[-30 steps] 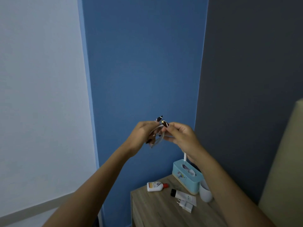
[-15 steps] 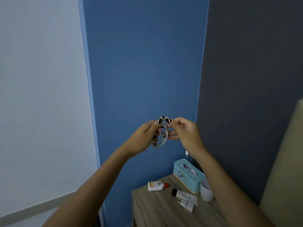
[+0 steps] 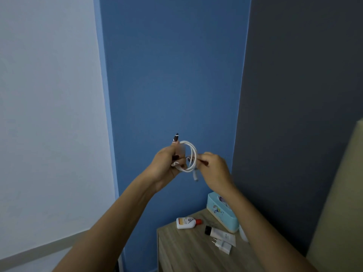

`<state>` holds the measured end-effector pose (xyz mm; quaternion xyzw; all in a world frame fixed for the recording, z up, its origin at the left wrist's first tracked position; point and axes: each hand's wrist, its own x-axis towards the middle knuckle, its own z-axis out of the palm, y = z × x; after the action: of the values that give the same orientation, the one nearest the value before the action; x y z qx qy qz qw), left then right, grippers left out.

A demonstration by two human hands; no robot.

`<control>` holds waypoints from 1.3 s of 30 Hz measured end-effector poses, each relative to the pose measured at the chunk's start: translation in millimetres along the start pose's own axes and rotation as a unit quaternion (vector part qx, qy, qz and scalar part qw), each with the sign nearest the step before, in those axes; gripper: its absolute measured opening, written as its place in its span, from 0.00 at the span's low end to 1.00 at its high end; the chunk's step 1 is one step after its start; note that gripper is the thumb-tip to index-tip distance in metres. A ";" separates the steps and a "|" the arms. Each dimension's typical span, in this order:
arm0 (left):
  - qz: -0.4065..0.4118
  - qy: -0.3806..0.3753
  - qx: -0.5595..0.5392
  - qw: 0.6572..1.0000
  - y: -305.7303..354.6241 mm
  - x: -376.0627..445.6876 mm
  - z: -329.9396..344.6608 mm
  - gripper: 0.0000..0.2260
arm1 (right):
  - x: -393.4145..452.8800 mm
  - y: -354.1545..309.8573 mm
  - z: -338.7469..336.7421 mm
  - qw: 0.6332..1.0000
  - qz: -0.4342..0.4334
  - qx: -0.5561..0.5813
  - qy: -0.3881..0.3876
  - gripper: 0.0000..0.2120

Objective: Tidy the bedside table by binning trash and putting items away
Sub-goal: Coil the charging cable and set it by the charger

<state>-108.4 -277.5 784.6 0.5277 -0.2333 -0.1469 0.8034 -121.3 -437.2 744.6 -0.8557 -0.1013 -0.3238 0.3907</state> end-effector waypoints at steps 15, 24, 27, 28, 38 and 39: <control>0.154 0.100 0.368 0.912 -10.9 4.2 -9.0 0.17 | -9.1 -19.0 6.5 0.880 0.189 0.423 -0.106 0.09; 0.211 0.115 0.555 0.797 -22.3 8.1 -16.8 0.18 | -12.1 -13.4 1.9 0.810 0.265 0.514 -0.102 0.07; 0.217 0.125 0.574 0.780 -23.6 8.0 -20.1 0.20 | -14.7 -10.6 -1.5 0.834 0.263 0.469 -0.120 0.11; 0.227 0.125 0.590 0.765 -24.4 8.6 -20.6 0.21 | -15.3 -9.6 -1.8 0.830 0.268 0.473 -0.121 0.12; 0.224 0.090 0.645 0.725 -32.1 13.8 -19.8 0.16 | -15.5 -19.2 -1.0 0.701 0.294 0.642 -0.096 0.09; 0.212 0.084 0.614 0.756 -30.6 14.7 -19.2 0.15 | -14.7 -20.5 -0.6 0.744 0.281 0.600 -0.091 0.14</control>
<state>-85.5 -281.9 753.4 0.8549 -0.3104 0.2469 0.3345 -141.7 -422.7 748.0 -0.4603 -0.0644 0.0082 0.8854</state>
